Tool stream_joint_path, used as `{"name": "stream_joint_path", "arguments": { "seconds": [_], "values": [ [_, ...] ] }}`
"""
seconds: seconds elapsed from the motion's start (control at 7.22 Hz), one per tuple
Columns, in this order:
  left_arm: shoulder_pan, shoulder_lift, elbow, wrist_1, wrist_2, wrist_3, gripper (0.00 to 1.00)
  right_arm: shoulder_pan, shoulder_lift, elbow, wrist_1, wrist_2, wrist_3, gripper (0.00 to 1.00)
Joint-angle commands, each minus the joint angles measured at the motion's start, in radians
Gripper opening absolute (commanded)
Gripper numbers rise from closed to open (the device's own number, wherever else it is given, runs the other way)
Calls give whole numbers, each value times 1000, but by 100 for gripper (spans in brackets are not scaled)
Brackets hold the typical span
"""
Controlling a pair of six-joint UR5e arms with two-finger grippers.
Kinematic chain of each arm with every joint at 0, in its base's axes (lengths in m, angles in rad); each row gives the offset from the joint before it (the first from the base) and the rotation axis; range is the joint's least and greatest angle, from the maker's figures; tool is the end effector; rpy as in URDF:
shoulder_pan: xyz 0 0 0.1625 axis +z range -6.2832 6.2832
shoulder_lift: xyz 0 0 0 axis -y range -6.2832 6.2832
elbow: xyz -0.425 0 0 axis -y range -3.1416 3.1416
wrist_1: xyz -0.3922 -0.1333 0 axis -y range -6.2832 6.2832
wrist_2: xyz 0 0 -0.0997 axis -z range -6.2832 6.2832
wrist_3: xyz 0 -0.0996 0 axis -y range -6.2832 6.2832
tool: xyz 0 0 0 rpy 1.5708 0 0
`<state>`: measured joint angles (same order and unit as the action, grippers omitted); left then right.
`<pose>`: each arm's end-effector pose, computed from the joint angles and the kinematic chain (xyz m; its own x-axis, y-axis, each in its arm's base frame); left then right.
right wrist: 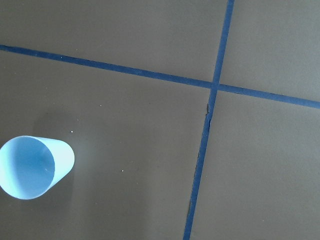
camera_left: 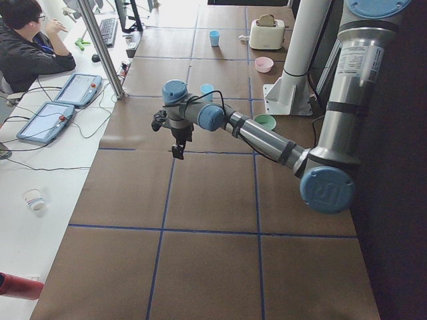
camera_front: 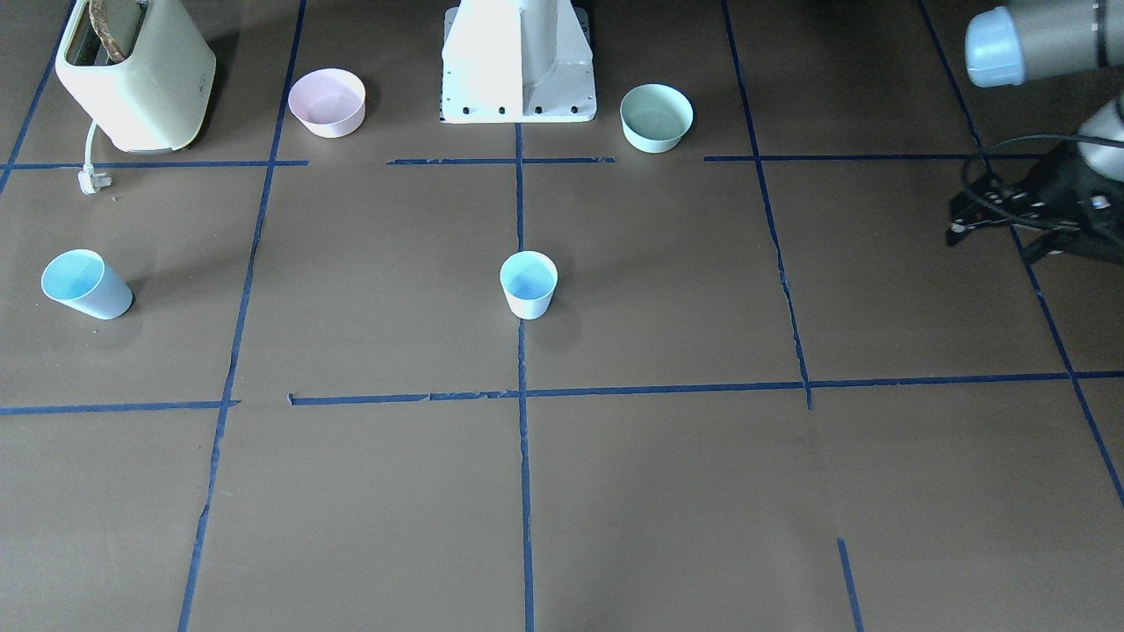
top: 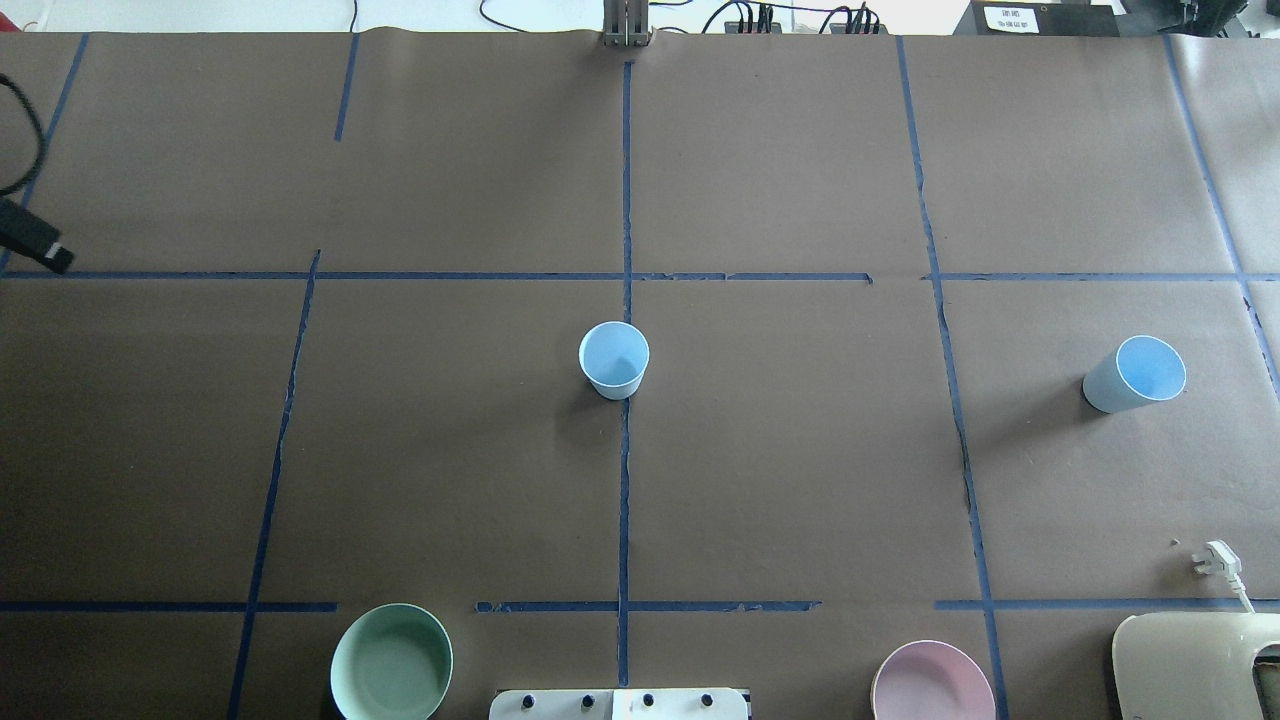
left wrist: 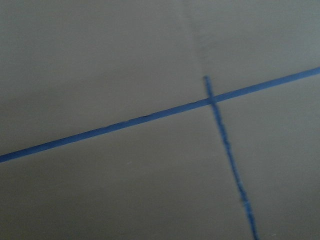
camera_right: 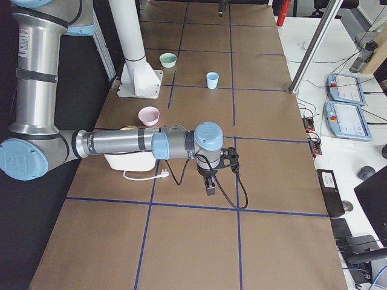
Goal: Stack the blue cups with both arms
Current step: 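Open the left gripper and withdraw the left arm from the cup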
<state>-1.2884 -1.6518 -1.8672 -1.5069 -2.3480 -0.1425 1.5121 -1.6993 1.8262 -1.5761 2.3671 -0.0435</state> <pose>0.0828 -0.5130 0.4784 0.6557 0.2725 -0.7041 -0.1737 0.9620 0.2105 0.0361 -0.4449 0.5914 0.6899 -0.1705 0.7036 0.0883 0.9844 0.1520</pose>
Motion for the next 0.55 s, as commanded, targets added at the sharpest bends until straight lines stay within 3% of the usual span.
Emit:
{"name": "stream_joint_path", "arguments": {
  "seconds": [0.0,0.28,0.42],
  "values": [
    [-205,155,92,-7,-20,307,100,-59,15,16,45,0,156,100],
    [-259,234,100,-24,-40,376,100,-174,-3,7,253,-12,383,100],
    [-261,239,96,-24,-43,374,100,-222,-19,5,295,-15,433,100]
  ]
}}
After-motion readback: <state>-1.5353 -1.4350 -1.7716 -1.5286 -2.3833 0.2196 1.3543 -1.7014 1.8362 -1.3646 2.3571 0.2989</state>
